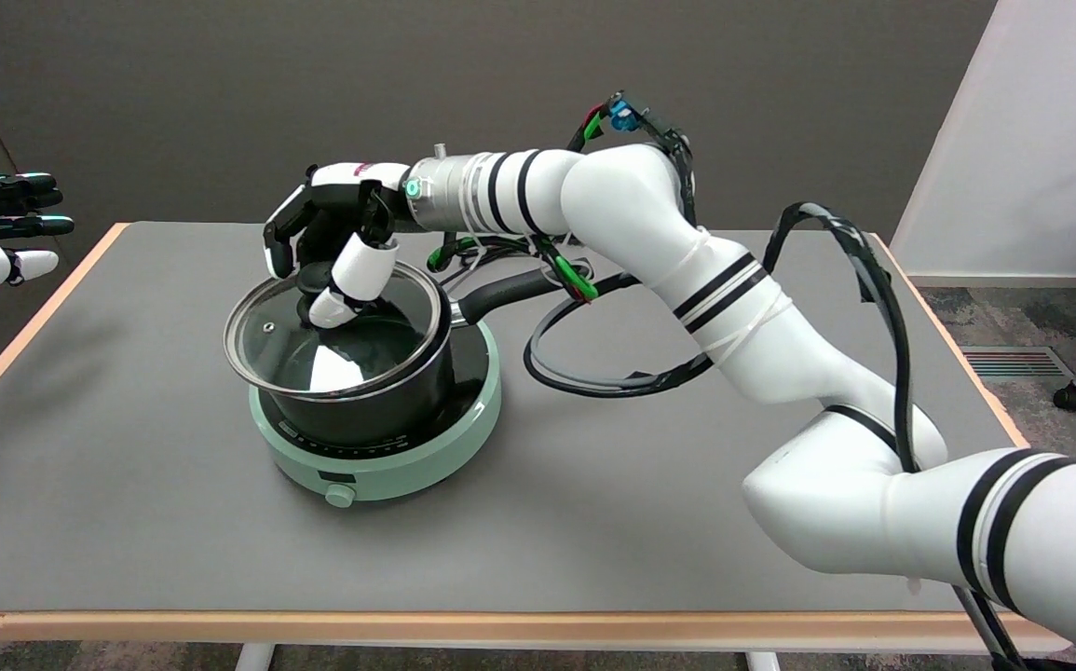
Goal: Place the pot lid onto the soup pot.
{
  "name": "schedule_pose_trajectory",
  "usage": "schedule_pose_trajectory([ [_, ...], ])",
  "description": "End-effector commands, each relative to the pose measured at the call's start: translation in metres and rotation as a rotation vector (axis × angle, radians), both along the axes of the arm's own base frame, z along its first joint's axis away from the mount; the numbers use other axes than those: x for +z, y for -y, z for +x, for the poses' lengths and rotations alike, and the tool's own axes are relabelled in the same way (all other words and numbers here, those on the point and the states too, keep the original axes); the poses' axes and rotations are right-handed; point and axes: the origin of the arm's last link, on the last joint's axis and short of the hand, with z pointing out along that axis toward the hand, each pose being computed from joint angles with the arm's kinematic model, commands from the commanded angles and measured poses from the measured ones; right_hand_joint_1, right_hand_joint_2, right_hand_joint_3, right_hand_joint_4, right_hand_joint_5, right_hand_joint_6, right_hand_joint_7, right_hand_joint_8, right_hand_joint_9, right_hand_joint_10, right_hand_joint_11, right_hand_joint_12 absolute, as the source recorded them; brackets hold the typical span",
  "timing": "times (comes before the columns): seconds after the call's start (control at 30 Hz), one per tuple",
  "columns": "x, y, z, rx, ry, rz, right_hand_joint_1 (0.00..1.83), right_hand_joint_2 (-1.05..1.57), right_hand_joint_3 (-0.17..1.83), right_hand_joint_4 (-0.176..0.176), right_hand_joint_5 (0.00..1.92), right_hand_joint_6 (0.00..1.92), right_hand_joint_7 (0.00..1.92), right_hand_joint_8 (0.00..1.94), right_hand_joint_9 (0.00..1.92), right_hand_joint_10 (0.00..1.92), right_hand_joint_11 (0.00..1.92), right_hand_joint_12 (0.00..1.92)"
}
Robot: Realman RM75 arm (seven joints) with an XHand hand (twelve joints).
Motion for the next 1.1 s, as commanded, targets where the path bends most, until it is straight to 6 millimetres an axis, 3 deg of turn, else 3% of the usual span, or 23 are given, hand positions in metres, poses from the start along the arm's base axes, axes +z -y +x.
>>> schedule_pose_trajectory([
  [0.03,0.0017,0.0002,0.0,0.006,0.007,-0.004,1.51,0.76,0.79,0.127,0.66,1.31,0.89,1.3,0.84,1.61,0.82,1.92],
  [0.13,0.0015,0.0001,0.0008,0.01,0.009,-0.003,1.36,0.83,0.69,0.136,0.67,1.29,0.89,1.35,0.83,1.62,0.81,1.92],
  [0.73,0.007,0.0017,0.003,0.024,0.033,-0.016,1.35,0.9,0.61,0.127,0.59,1.38,0.83,1.41,0.77,1.66,0.74,1.92],
  [0.87,0.0073,0.0015,0.0018,0.022,0.034,-0.017,1.33,1.01,0.42,0.115,0.59,1.25,0.79,1.4,0.73,1.6,0.47,1.92],
  [0.9,0.0073,0.0015,0.0018,0.022,0.034,-0.017,1.31,1.08,0.33,0.093,0.61,1.16,0.74,1.45,0.73,1.52,0.38,1.92],
  [1.1,0.0081,0.001,0.0021,0.023,0.039,-0.019,1.31,1.11,0.26,0.107,0.64,1.09,0.73,1.44,0.72,1.44,0.29,1.92],
])
